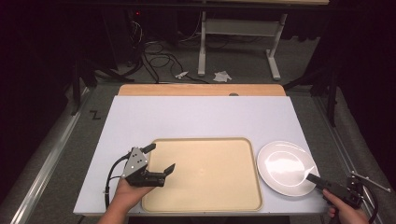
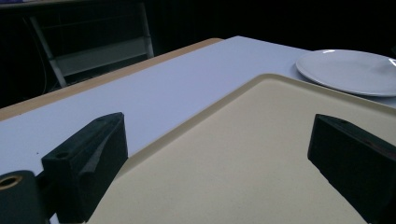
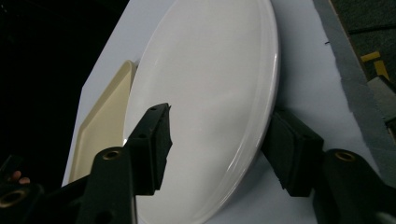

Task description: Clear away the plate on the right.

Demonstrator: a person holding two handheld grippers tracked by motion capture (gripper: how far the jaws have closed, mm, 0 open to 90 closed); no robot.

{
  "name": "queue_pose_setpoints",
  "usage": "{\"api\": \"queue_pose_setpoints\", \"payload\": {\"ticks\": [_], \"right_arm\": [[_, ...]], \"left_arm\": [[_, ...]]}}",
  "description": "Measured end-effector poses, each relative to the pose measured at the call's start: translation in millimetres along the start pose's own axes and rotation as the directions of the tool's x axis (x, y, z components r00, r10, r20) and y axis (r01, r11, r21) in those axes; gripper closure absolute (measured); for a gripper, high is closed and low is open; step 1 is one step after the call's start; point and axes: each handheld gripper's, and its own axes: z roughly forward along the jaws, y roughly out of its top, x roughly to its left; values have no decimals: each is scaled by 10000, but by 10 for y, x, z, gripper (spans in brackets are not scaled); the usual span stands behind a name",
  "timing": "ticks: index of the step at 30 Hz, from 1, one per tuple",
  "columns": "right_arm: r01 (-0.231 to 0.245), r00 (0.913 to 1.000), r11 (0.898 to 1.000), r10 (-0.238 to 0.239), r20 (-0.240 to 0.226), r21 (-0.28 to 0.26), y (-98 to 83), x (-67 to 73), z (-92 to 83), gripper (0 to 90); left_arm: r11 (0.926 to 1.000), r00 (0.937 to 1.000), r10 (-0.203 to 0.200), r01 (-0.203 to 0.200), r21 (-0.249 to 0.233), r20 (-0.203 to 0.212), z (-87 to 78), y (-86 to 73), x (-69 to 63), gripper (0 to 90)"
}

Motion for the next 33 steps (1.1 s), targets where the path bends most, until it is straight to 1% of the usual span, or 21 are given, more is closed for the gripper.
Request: {"api": "queue_pose_setpoints", "payload": {"ticks": [5, 6, 7, 8, 9, 10, 11, 13, 14, 15, 19, 26, 29, 30, 31, 33], "right_arm": [[-157, 9997, 9999, 157, 189, 16, 6, -49, -5, 632], [-270, 9995, 9996, 269, 176, 37, 8, -61, -8, 663], [-268, 9995, 9996, 269, 178, -16, 7, -81, -6, 693], [-428, 9990, 9991, 429, 153, -45, 7, -90, -6, 716], [-493, 9986, 9988, 493, 180, -21, 7, -102, -9, 742], [-447, 9988, 9990, 448, 210, -16, 7, -115, -9, 765], [-447, 9988, 9990, 448, 210, -16, 7, -115, -9, 765], [-415, 9987, 9991, 415, 301, -13, 6, -122, -8, 808], [-484, 9983, 9988, 486, 328, -52, 7, -128, -5, 822], [-615, 9978, 9981, 616, 231, -51, 5, -137, -6, 831], [-826, 9965, 9966, 826, 129, -57, 10, -150, -12, 848], [-1001, 9949, 9940, 993, -194, -449, 18, -122, -26, 882], [-937, 9954, 9940, 924, -255, -559, 22, -110, -42, 889], [-833, 9964, 9942, 821, -213, -674, 25, -92, -52, 891], [-874, 9960, 9936, 858, -251, -721, 26, -79, -58, 892], [-805, 9965, 9935, 786, -270, -805, 27, -75, -63, 893]], "left_arm": [[10000, 10000, 20, -20, 9, 21, 0, -1, -2, 58], [10000, 10000, 40, -40, 13, 19, -1, -1, -2, 59], [10000, 10000, 47, -47, 11, 20, -1, -1, -3, 59], [10000, 10000, 38, -38, 9, 35, -1, -1, -6, 59], [10000, 10000, 44, -44, 10, 39, -1, -1, -6, 60], [10000, 10000, 39, -39, 14, 40, -1, -2, -7, 60], [10000, 10000, 39, -39, 14, 40, -1, -2, -7, 60], [10000, 10000, 45, -45, 20, 39, -1, -2, -8, 60], [10000, 10000, 49, -49, 22, 42, -2, -2, -9, 60], [10000, 10000, 51, -52, 24, 38, -2, -2, -10, 60], [10000, 10000, 65, -65, 13, 19, -4, -2, -12, 61], [9999, 9999, 126, -126, 28, 22, -12, -3, -12, 64], [9999, 9999, 131, -131, 32, 18, -13, -3, -13, 64], [9999, 9999, 140, -140, 28, 15, -14, -3, -14, 64], [9999, 9999, 137, -137, 28, 19, -14, -2, -15, 64], [9999, 9999, 138, -138, 28, 16, -14, -3, -15, 64]]}}
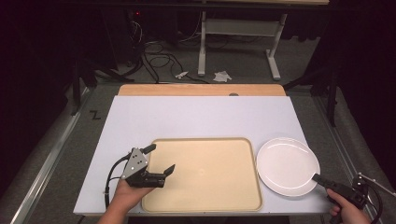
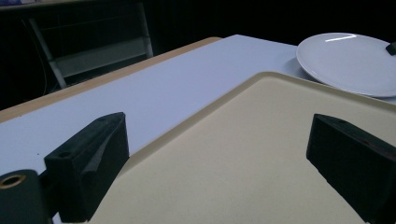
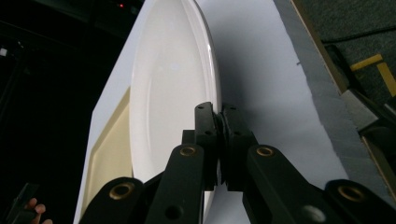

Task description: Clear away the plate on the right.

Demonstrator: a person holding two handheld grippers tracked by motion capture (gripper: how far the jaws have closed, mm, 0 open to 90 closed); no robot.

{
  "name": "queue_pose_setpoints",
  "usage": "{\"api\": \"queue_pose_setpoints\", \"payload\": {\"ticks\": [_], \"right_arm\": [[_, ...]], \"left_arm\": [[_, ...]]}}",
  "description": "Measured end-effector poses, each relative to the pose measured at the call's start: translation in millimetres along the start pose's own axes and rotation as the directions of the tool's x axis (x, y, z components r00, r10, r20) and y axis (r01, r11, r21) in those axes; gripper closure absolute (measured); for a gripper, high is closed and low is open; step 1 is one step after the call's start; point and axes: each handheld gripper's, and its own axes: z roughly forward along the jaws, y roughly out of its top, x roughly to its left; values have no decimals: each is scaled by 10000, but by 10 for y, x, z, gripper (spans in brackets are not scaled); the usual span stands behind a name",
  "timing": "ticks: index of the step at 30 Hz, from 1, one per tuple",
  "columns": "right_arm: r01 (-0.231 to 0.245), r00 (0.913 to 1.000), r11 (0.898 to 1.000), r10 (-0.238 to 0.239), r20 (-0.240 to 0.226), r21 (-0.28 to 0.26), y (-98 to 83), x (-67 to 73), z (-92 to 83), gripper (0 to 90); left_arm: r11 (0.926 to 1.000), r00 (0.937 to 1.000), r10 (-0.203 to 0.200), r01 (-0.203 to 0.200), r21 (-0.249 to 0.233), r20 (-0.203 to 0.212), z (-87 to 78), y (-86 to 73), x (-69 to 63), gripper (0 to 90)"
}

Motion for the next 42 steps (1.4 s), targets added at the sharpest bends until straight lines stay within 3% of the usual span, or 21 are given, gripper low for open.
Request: {"api": "queue_pose_setpoints", "payload": {"ticks": [2, 32, 42], "right_arm": [[59, 9999, 10000, -58, 161, -74, 1, 27, -11, 893], [34, 9999, 9989, -39, -111, -478, 7, 58, -71, 893], [-517, 9967, 9969, 478, -661, -586, 12, 72, -70, 893]], "left_arm": [[10000, 10000, 3, -3, 0, -3, 0, 0, 0, 64], [9999, 10000, -35, 35, -145, -46, -22, 7, 2, 65], [9999, 10000, -31, 30, -159, -71, -20, 6, -1, 65]]}}
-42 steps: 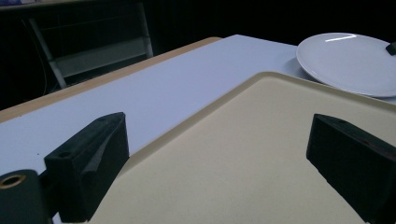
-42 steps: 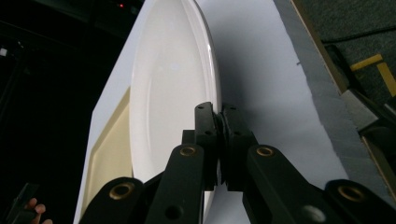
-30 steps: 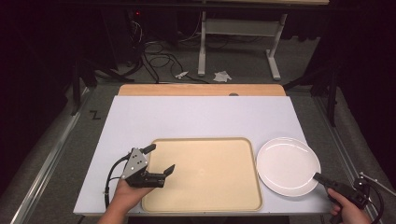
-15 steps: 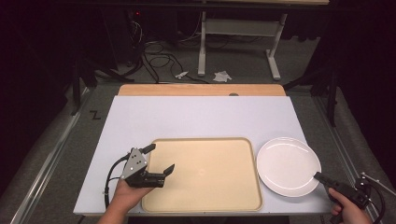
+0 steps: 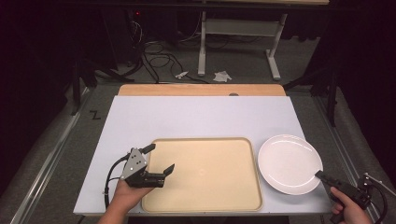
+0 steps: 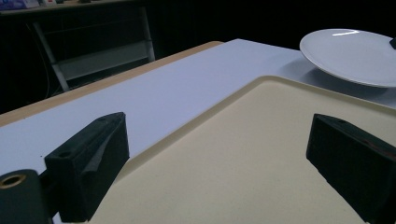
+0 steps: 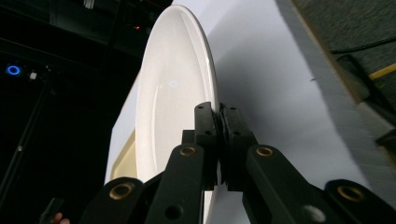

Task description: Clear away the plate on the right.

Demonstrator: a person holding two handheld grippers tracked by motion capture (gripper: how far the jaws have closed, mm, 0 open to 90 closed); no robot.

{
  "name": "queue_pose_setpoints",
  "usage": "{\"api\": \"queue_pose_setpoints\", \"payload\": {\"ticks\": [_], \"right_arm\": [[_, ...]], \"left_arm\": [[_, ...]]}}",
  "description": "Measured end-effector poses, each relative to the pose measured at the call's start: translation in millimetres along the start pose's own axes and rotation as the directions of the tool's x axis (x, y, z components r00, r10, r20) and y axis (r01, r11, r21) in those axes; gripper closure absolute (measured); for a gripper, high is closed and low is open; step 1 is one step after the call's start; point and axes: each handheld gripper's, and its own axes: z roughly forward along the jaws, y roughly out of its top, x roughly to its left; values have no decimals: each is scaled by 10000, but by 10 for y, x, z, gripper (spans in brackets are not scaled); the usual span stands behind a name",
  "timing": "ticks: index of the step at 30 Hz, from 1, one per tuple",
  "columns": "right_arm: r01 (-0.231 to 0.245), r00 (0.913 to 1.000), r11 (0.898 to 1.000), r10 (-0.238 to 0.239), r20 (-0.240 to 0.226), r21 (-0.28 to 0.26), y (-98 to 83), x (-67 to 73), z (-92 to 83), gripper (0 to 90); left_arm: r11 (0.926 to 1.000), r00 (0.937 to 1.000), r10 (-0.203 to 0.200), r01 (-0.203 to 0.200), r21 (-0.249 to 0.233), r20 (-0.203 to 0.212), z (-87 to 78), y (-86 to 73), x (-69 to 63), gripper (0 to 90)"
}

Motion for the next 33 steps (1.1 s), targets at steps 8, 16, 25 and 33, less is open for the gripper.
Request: {"api": "queue_pose_setpoints", "payload": {"ticks": [8, 16, 25, 33], "right_arm": [[60, 9995, 9994, -49, -318, 339, 19, 184, 130, 893], [477, 9974, 9974, -446, -569, 547, 57, 390, 281, 893], [772, 9935, 9926, -687, -912, 937, 6, 610, 656, 893], [1015, 9891, 9877, -874, -1182, 1191, -48, 688, 877, 893]], "left_arm": [[9999, 9999, -38, 36, -106, -129, -19, 2, 6, 65], [10000, 9999, -16, 15, -84, -144, -21, 1, 9, 65], [9999, 9996, -94, 90, -146, -265, -86, -20, 38, 65], [9997, 9987, -177, 169, -179, -483, -188, -49, 63, 65]]}}
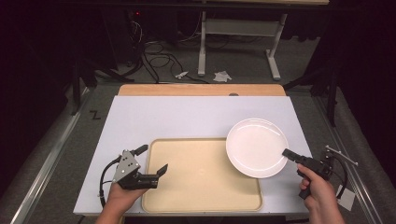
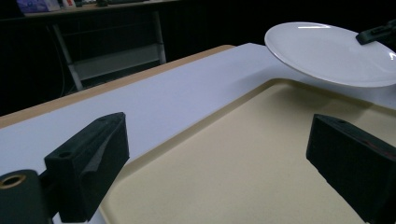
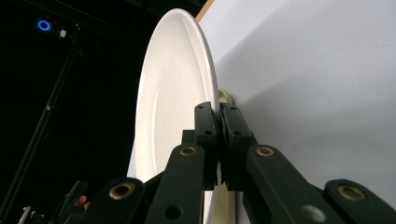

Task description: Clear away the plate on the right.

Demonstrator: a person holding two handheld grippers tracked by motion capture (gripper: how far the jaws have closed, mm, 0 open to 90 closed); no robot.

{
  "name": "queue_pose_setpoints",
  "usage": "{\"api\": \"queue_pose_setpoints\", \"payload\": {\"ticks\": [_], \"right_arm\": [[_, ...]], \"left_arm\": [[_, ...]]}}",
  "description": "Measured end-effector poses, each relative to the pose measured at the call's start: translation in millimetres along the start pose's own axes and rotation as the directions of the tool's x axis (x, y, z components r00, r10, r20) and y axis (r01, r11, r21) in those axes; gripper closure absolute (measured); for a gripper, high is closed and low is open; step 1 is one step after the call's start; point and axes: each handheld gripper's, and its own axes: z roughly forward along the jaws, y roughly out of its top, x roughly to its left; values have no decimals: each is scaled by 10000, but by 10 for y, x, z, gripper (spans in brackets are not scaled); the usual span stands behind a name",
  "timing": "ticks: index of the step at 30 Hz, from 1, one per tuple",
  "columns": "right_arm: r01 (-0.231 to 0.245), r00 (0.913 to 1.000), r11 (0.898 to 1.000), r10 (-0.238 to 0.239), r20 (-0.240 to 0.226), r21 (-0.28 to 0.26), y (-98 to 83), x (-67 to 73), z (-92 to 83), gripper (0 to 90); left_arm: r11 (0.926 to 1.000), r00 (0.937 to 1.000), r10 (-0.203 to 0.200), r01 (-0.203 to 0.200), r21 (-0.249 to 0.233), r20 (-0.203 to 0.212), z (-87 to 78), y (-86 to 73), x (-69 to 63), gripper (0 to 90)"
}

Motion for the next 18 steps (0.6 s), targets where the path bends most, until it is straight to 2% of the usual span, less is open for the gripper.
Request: {"api": "queue_pose_setpoints", "payload": {"ticks": [8, 18], "right_arm": [[0, 10000, 9998, 0, -10, 197, -59, -47, 116, 892], [24, 9996, 9986, -9, -280, 534, -111, 38, 239, 893]], "left_arm": [[10000, 9998, -8, 7, -46, -206, -102, -19, 8, 65], [10000, 9996, -20, 18, -76, -293, -140, -26, 16, 65]]}}
